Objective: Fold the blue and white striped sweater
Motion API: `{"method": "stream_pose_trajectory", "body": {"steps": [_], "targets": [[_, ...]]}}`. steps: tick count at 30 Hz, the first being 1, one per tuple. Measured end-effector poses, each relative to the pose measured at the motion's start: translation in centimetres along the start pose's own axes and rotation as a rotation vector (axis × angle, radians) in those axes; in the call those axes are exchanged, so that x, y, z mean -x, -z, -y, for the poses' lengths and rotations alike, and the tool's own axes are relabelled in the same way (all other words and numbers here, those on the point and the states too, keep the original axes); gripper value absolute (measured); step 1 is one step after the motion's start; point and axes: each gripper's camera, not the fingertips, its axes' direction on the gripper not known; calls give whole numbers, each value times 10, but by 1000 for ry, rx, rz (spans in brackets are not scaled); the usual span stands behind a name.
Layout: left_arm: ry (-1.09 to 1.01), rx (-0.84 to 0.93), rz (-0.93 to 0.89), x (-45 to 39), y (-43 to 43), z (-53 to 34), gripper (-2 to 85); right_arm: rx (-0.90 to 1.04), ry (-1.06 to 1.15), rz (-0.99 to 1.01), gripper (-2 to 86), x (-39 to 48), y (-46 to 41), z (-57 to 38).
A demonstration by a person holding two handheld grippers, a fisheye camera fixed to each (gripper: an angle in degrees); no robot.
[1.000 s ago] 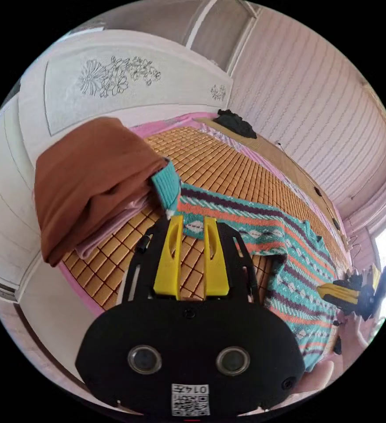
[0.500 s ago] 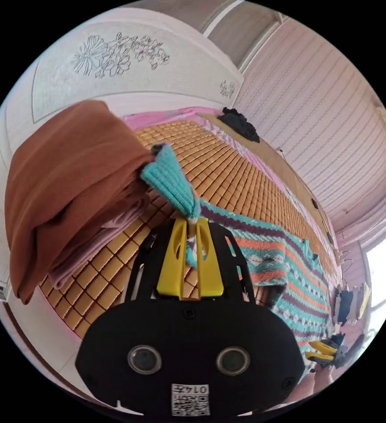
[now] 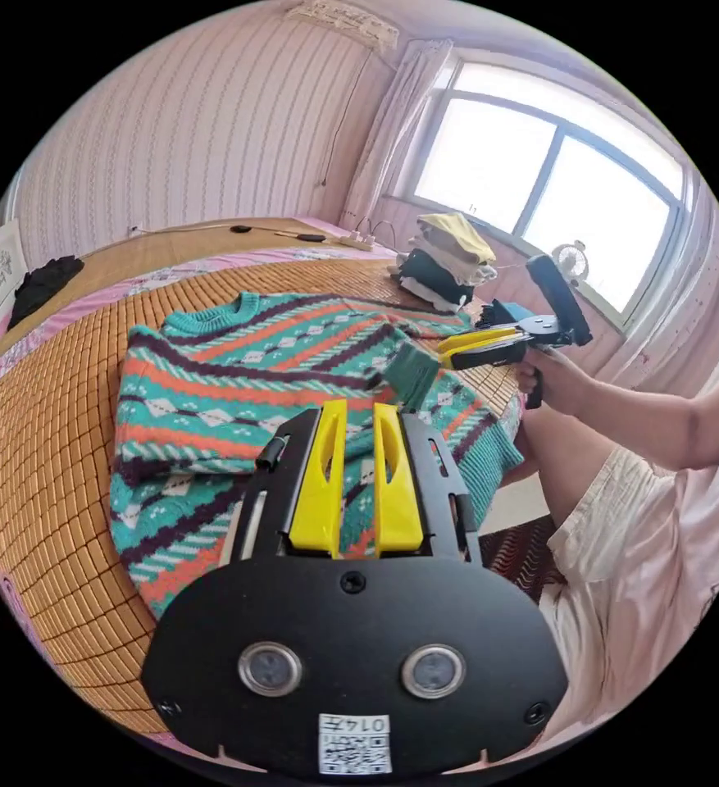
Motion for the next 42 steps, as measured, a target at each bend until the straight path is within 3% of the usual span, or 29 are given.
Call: {"method": "stream_pose_trajectory", "body": {"steps": [6, 12, 18, 23, 27, 30, 32, 35, 42], "targets": [[190, 39, 262, 67, -25, -27, 62, 24, -91, 99, 149, -24, -4, -6], [285, 128, 460, 123, -73, -25, 79, 139, -89, 42, 158, -16, -40, 26], [334, 173, 425, 154, -120, -31, 67, 167, 94, -148, 27, 22, -20, 60], [329, 170, 451, 161, -136, -36, 0, 149, 216, -134, 10, 39, 18, 96], [393, 128, 401, 176, -149, -52, -9, -111, 227, -53, 8, 41, 101, 120], [413, 119, 397, 179, -168, -64, -9, -203, 237, -150, 13, 35, 128, 119], [433, 111, 384, 181, -177, -68, -10, -113, 183, -209, 21, 15, 110, 111], [458, 114, 369, 180, -188, -76, -9, 119, 70, -96, 38, -28, 65, 82], [324, 43, 278, 116, -198, -88, 0, 26, -23, -53, 65, -78, 112, -6]]}}
